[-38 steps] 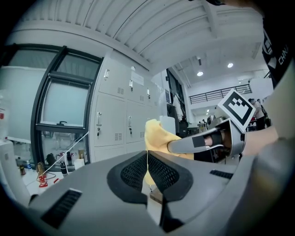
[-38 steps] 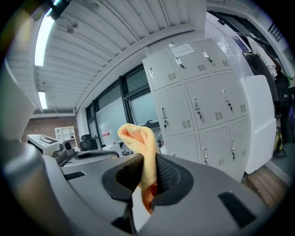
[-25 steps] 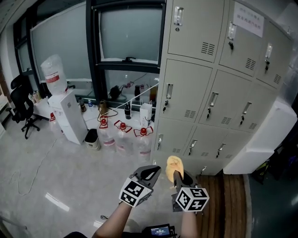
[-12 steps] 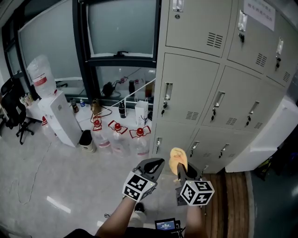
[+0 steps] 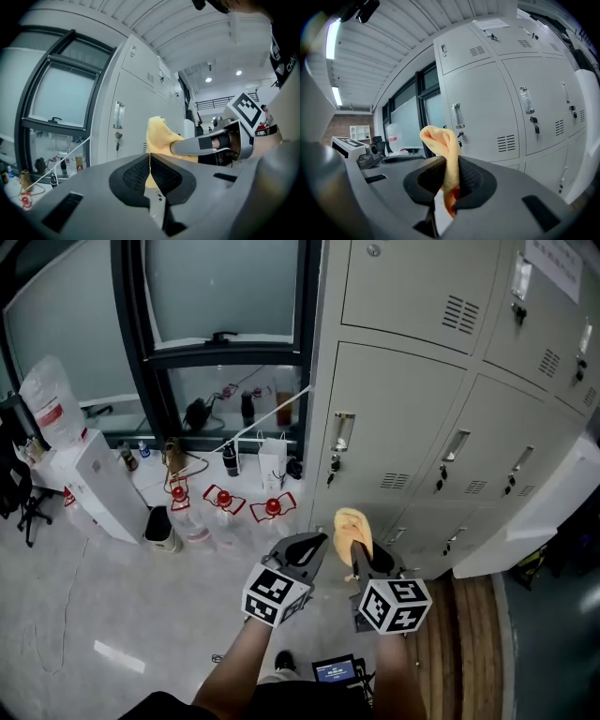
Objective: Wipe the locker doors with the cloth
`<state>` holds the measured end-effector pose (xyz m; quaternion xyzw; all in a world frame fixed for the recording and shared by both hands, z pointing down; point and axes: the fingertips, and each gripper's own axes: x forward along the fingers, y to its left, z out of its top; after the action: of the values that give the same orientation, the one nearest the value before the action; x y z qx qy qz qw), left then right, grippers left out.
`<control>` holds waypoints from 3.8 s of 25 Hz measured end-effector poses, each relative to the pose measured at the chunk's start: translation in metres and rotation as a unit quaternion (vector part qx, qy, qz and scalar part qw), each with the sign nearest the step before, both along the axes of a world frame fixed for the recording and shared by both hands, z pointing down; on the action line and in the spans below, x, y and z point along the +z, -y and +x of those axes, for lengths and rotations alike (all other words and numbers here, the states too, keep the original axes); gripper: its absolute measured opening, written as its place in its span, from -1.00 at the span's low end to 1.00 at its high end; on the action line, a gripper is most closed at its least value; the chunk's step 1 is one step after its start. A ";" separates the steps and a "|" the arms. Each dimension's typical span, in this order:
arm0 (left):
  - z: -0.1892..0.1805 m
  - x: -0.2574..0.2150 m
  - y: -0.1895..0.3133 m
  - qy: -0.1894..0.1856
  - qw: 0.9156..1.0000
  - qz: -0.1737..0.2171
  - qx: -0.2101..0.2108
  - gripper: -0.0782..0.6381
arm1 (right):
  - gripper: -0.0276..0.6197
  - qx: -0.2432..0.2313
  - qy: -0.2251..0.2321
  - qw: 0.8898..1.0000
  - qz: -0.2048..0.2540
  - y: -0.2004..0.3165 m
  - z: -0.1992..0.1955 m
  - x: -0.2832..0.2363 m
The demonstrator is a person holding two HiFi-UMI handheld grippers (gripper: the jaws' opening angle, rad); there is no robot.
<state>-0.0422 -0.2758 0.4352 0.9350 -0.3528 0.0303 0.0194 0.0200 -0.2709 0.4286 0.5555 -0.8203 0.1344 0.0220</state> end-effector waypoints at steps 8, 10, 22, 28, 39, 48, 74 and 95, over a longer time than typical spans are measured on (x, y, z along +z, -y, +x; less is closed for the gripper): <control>0.015 0.014 0.037 0.004 1.000 -0.013 0.010 -0.72 | -0.69 0.000 -0.001 1.000 -0.012 0.040 0.008 0.012; 0.022 0.013 0.045 0.005 1.000 -0.014 0.005 -0.72 | -0.69 -0.006 0.000 1.000 -0.011 0.048 0.014 0.010; 0.057 -0.006 0.073 -0.008 1.000 -0.022 -0.010 -0.51 | -0.69 -0.058 0.013 0.998 0.011 0.072 0.037 -0.013; 0.065 -0.018 0.076 -0.001 1.000 -0.007 -0.006 -0.41 | -0.69 -0.097 0.023 0.995 0.022 0.073 0.032 -0.024; 0.052 -0.121 0.107 0.069 0.993 0.081 -0.056 -0.68 | -0.69 -0.100 -0.034 0.988 0.115 0.106 0.012 -0.123; 0.026 -0.238 0.141 0.039 0.985 0.130 -0.105 -0.68 | -0.69 -0.076 -0.081 0.972 0.205 0.138 -0.015 -0.240; 0.023 -0.274 0.177 0.042 0.982 0.159 -0.092 -0.68 | -0.69 -0.053 -0.096 0.969 0.221 0.184 -0.018 -0.273; 0.087 -0.276 0.172 0.047 0.984 0.158 -0.066 -0.68 | -0.69 0.001 -0.116 0.968 0.225 0.181 0.047 -0.276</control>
<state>0.0450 -0.4478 0.1596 0.8983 -0.4150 0.0169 -0.1435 0.0674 -0.4515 0.1529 0.5590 -0.8206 -0.1186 -0.0088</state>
